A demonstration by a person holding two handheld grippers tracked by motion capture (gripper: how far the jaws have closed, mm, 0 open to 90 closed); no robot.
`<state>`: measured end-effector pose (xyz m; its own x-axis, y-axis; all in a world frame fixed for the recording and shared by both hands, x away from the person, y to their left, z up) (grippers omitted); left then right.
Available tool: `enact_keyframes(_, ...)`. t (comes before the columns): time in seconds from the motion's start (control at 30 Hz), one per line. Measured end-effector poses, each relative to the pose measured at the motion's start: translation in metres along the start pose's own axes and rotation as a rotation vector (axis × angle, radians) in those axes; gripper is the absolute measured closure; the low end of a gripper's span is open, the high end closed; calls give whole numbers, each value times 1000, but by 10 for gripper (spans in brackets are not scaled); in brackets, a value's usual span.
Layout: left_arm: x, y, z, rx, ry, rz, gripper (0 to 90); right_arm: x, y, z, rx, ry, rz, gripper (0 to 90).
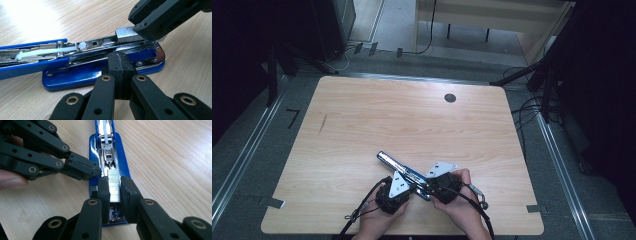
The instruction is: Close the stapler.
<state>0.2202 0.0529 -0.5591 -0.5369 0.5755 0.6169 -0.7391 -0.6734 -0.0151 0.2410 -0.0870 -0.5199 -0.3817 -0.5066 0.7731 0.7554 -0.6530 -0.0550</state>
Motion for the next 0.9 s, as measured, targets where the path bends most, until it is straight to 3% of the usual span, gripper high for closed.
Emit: enact_keyframes(0.9, 0, 0, 0, 0, 0, 1, 900, -2, 0, 0, 38, 1, 9, 797)
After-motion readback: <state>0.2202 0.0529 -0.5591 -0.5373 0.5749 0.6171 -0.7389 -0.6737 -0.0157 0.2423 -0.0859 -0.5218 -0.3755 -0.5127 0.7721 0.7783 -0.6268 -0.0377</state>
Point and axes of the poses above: each handheld gripper's, and its own axes: x roughly backward along the jaws, z roughly out of its top, y roughly to its right, the point moved 4 cm from there along -x, roughly forward along the jaws, and after that the axes turned 3 degrees about -x, right-handed, at the moved point
